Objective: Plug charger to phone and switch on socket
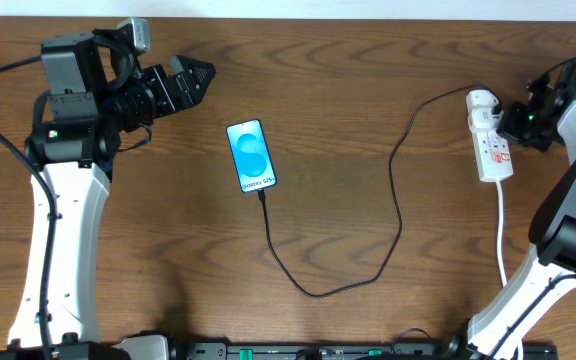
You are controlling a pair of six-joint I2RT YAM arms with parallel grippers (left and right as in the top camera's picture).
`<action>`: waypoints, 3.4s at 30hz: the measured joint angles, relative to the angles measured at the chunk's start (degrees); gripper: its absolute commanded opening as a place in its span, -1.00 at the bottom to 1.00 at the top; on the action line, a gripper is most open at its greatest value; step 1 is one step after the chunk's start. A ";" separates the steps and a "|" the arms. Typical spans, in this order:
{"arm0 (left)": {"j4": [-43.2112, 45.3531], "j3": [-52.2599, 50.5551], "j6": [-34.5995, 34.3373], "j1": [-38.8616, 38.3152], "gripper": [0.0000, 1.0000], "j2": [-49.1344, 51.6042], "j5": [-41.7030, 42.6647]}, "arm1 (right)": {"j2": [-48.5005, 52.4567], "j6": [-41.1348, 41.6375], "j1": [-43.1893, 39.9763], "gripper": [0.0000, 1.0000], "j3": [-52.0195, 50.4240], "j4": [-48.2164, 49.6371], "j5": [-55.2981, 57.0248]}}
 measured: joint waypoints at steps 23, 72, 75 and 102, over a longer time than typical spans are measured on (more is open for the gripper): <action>0.00 0.00 -0.02 0.00 0.87 0.00 0.02 | -0.11 -3.65 -0.46 -0.98 0.24 -0.59 -1.01; 0.00 0.00 -0.02 0.00 0.87 0.00 0.00 | -15.21 0.20 -5.62 -0.95 1.42 -0.74 -12.35; -0.02 0.00 -0.02 0.00 0.87 0.00 0.00 | -23.67 -0.33 -4.76 -0.96 2.73 -3.54 -13.68; -0.02 0.00 -0.02 0.00 0.87 0.00 0.00 | -35.41 -9.57 35.23 0.98 3.02 -14.60 -4.90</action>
